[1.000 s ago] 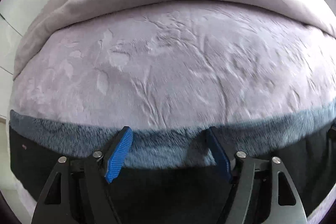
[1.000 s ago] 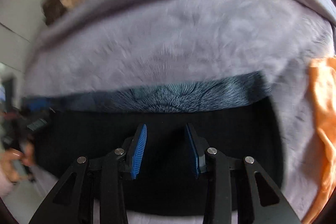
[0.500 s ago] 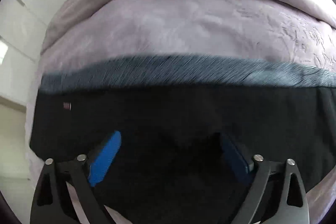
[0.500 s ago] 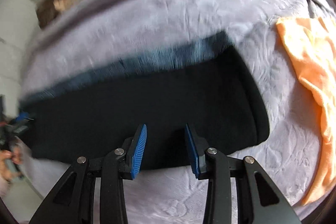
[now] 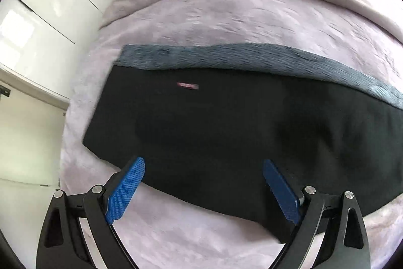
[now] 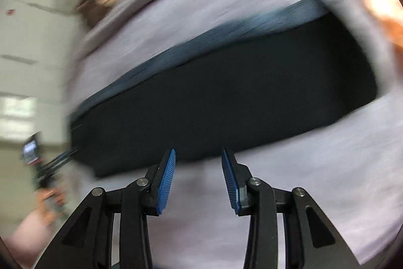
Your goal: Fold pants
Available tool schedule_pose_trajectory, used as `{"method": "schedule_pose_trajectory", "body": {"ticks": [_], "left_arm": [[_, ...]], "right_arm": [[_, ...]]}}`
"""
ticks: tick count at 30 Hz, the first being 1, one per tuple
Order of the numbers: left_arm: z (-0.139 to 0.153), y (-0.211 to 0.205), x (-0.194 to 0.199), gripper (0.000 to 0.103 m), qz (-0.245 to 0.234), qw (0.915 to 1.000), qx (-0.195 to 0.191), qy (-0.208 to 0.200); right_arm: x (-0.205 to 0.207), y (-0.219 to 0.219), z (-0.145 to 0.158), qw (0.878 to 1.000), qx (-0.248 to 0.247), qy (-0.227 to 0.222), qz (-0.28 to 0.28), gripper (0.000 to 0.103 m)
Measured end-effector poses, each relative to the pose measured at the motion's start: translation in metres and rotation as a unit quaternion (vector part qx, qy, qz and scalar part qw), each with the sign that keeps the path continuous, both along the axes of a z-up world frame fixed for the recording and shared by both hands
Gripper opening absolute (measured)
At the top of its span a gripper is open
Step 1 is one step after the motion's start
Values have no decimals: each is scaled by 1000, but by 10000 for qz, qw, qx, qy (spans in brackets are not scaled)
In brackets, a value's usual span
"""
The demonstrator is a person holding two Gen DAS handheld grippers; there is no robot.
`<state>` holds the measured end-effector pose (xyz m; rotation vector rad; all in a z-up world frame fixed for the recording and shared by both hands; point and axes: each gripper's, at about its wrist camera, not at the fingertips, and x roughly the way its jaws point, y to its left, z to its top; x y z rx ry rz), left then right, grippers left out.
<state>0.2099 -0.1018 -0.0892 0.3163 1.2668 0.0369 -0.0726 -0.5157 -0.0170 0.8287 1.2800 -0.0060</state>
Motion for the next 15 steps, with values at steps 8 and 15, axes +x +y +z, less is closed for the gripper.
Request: {"method": "schedule_pose_trajectory", "body": {"ticks": [8,15], "left_arm": [[-27,45,45,96,-365,9991,155,-122],[-50,80,63,97,-656,9973,-340,19]], "right_arm": [[39,175,-68,9774,2106,-76,175,42],[38,211,-91,9694,2345,-53,-729,13]]}}
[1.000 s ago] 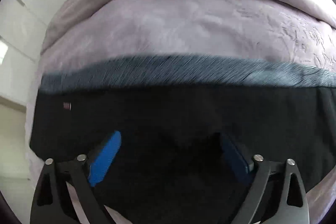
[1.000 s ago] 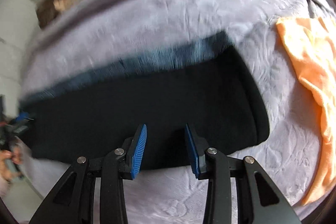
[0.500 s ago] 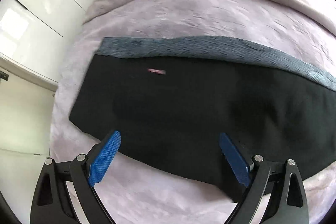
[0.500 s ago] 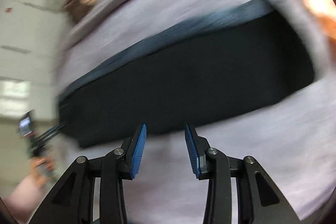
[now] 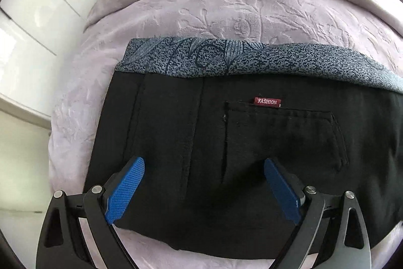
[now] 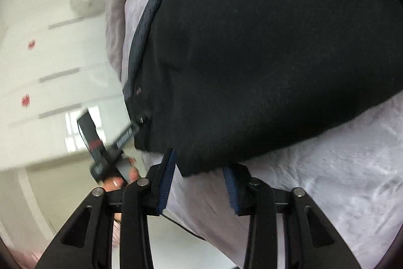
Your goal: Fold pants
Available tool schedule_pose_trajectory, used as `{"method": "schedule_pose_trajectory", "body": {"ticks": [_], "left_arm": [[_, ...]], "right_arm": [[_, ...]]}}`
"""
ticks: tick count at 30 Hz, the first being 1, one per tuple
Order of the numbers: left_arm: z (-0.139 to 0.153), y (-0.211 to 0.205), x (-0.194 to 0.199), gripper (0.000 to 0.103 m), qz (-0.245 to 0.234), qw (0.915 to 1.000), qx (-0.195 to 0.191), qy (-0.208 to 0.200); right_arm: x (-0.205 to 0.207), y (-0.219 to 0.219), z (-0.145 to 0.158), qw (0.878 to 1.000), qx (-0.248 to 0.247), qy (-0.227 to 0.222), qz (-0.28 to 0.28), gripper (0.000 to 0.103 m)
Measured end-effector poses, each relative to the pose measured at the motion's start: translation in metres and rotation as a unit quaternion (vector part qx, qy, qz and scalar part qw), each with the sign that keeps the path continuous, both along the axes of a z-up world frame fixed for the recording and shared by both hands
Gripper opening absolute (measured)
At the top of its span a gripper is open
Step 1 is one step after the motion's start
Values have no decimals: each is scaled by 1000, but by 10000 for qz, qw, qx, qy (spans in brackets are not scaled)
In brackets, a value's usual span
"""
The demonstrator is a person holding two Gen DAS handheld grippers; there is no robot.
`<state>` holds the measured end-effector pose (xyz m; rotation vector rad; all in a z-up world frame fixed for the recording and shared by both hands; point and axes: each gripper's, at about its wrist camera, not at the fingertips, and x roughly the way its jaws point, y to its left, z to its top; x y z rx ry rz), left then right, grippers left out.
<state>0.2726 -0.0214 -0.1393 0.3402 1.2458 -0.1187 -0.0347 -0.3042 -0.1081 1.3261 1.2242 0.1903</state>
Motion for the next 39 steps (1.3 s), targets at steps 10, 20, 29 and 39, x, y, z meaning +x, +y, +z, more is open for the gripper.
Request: {"method": "schedule_pose_trajectory", "body": {"ticks": [10,20,29,39], "left_arm": [[-6,20,1,103,-106,9997,-201,-74],[35,57,-17,103,436,9971,-609,-106],[0,101,-22,103,822,9933,-813,85],[2,116,-39,103,712,9906,-1138,-253]], "right_arm": [[12,-11,6,9885,-1106,669,782,9],[112,29,100,9428,-2261,-550,2386,39],[311,180,82,8407,-2674,-1554,4446,39],[393,282,26,7652,-2938,-1512,5525,35]]}}
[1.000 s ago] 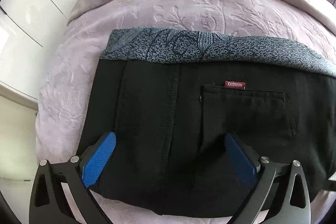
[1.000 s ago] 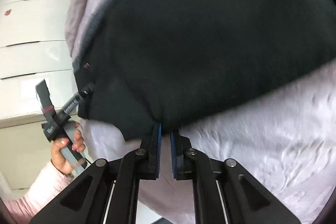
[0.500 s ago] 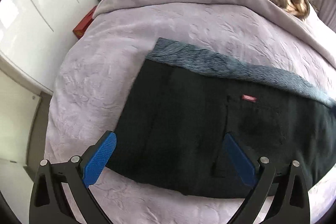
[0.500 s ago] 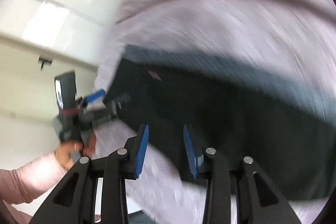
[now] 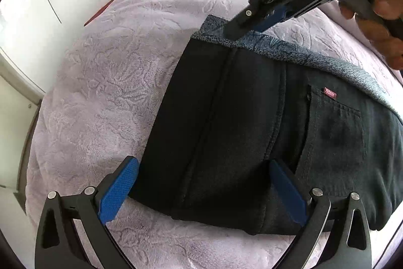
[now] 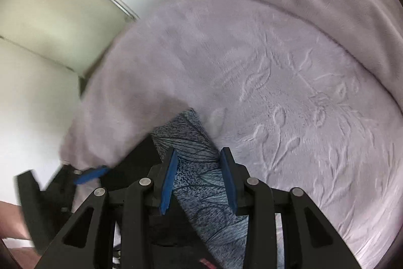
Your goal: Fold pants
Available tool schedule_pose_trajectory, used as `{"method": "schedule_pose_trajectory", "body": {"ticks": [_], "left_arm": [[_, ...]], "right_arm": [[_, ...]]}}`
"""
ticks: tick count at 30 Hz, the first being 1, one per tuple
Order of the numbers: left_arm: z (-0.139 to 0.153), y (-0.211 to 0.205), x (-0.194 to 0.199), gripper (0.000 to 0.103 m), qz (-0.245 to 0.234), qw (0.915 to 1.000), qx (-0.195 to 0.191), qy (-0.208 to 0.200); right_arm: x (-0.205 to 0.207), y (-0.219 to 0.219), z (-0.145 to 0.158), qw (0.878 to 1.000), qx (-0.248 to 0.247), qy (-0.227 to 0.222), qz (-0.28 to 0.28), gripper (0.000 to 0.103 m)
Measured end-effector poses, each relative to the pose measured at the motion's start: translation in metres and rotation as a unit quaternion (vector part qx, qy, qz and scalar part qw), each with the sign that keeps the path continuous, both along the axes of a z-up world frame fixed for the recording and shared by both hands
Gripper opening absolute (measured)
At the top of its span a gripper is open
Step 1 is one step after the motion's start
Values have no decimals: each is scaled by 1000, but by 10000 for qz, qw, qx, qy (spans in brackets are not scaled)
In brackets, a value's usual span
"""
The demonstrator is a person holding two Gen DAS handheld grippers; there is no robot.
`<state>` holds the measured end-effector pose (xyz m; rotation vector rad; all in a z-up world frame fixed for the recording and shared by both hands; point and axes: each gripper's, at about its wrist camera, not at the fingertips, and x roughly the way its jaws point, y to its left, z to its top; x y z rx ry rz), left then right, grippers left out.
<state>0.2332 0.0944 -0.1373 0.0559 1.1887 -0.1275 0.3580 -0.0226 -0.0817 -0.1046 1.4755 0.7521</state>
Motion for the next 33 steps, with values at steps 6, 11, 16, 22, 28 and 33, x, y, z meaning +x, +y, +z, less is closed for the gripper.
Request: {"method": "schedule_pose_trajectory", "body": {"ticks": [6,11,16,22,28,33], "left_arm": [[0,12,-3,103,48,10000,-83,7],[28,0,2,103,-20,9999,138,-8],[64,-32,31,103,-356,9985,-162,-374],[19,-60,77,103,-235,9993,276,-62],[20,-43,86,103,103,9990,426,71],[47,-45,49,103,-304,9973,660,43]], "right_arm": [[-7,9,21,9990,382,18,233,7],[4,2,-15,9988,-54,46,-492,13],[-21,-56,30,9886,192,-354,-1454,20],[-101,-144,33,9678,-238,-162,-2501,20],[-119,-201,2,9337,-538,-379,-3519,10],[-152,-249,31,9108,-499,-377,-4080,28]]}}
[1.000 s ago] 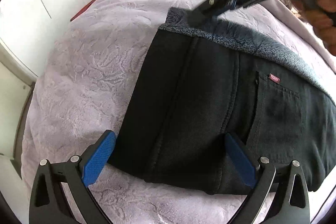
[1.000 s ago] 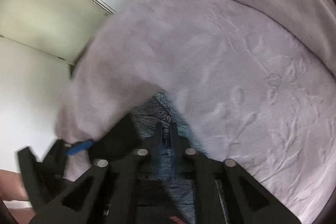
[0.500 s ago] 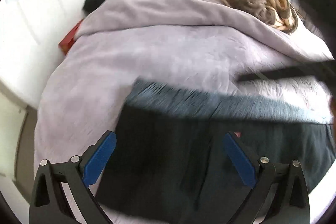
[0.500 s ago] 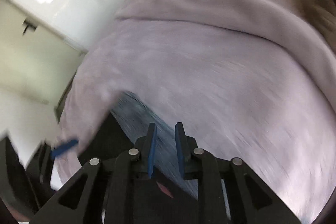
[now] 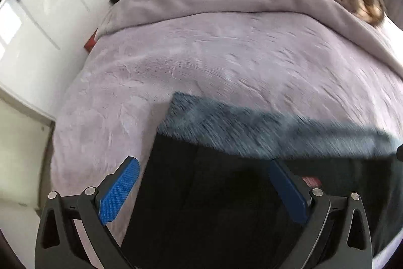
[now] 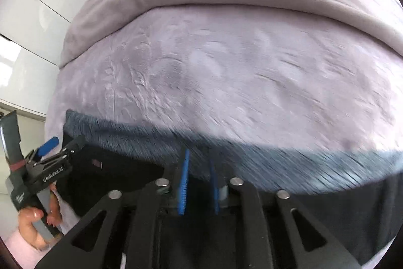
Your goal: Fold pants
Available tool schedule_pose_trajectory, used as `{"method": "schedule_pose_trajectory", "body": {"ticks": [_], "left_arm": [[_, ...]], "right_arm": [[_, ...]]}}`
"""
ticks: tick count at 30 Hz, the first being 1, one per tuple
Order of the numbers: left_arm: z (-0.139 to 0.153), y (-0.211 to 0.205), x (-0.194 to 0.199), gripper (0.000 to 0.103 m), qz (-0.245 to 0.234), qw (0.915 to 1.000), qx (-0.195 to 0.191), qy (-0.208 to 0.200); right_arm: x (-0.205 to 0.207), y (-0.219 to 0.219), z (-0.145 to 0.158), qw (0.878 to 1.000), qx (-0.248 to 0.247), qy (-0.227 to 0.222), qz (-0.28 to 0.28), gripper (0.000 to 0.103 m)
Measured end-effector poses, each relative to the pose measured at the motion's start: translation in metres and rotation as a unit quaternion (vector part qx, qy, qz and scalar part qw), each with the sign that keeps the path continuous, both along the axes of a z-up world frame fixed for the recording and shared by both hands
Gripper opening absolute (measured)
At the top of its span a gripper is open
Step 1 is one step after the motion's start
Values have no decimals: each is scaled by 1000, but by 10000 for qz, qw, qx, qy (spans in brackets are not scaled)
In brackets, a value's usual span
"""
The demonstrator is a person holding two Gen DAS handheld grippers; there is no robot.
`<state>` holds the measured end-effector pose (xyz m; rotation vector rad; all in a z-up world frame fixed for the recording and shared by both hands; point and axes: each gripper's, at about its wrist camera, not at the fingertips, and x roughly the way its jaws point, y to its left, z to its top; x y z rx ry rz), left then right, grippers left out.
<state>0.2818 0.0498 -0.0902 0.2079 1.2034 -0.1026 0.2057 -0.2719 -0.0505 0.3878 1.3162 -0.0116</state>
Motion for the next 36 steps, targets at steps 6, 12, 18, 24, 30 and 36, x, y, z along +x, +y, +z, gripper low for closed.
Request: {"method": "schedule_pose_trajectory", "body": {"ticks": [6,12,18,24,30,36], "left_arm": [[26,-59,-58,103,-722,9968,-124,312],[38,-132,-109,103,-1419,9875,-120,680],[43,-236,-152,103,-2049,9761,28,722],[35,-356,-158,103,-2240,9720,-65,701],[-4,-432,-164,103,-2051,9746,124,893],[-16,-436,-173,103,-1671,9808,203,986]], "right_arm": [[-90,-44,20,9964,364,183,-742,39],[-180,-101,34,9813,628,273,-1799,39],[-248,-190,51,9627,514,-53,-2655,39],[-289,-296,41,9391,431,-66,-3409,39],[-293,-377,30,9308,589,-351,-3591,39],[-274,-419,-15,9504,372,173,-3082,7]]}}
